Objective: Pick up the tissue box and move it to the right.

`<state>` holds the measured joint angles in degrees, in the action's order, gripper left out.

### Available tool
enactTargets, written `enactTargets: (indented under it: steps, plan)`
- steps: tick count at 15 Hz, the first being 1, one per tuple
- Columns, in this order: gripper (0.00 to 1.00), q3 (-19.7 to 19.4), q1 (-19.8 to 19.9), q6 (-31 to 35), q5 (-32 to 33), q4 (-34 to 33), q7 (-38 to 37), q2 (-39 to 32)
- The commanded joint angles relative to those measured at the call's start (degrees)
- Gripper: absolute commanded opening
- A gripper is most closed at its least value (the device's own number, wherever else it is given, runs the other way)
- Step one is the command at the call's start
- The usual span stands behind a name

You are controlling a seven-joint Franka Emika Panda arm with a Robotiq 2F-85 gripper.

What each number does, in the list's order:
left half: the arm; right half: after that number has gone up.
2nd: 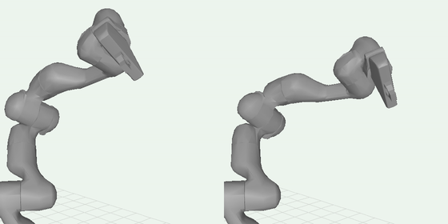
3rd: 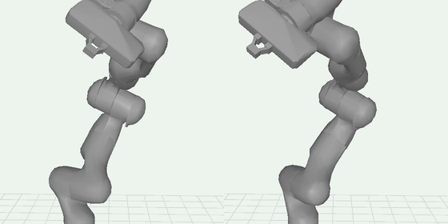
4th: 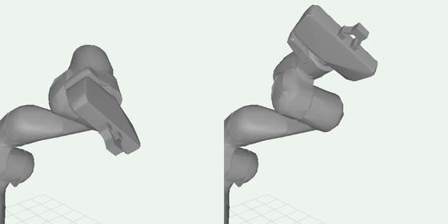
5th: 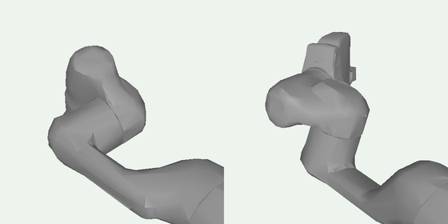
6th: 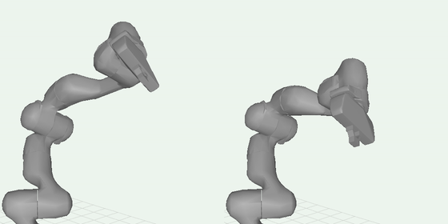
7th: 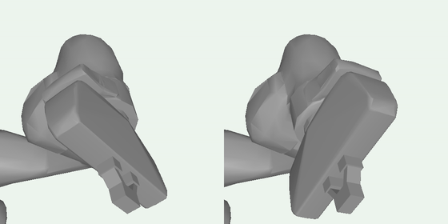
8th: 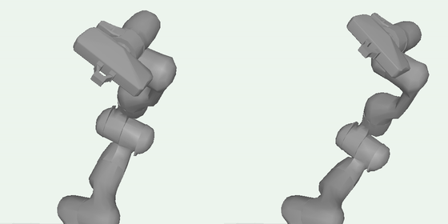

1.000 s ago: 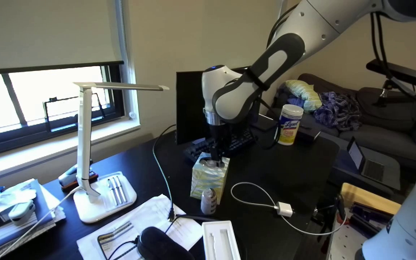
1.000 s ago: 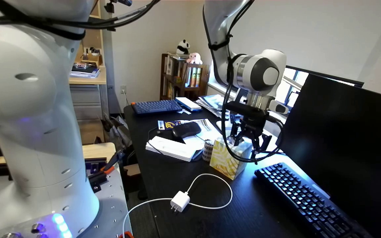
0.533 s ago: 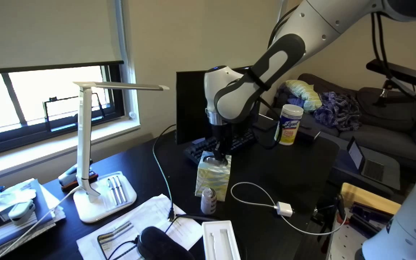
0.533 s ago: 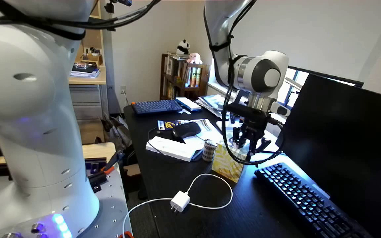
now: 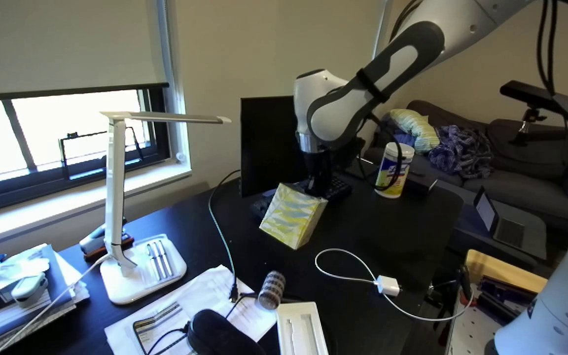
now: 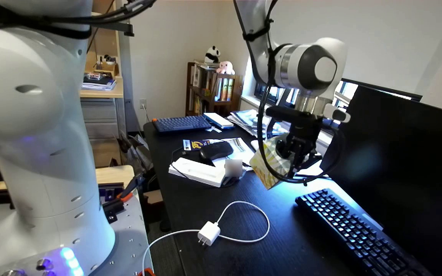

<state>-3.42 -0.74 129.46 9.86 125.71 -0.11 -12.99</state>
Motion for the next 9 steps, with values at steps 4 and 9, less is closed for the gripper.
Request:
enactTargets:
  steps: [4, 9]
  plan:
    - [0.03, -1.88, 2.62, -14.83, 1.45, 4.77, -2.15, 21.65]
    - [0.03, -3.64, 7.29, -32.37, 1.67, -3.78, -3.66, 29.26]
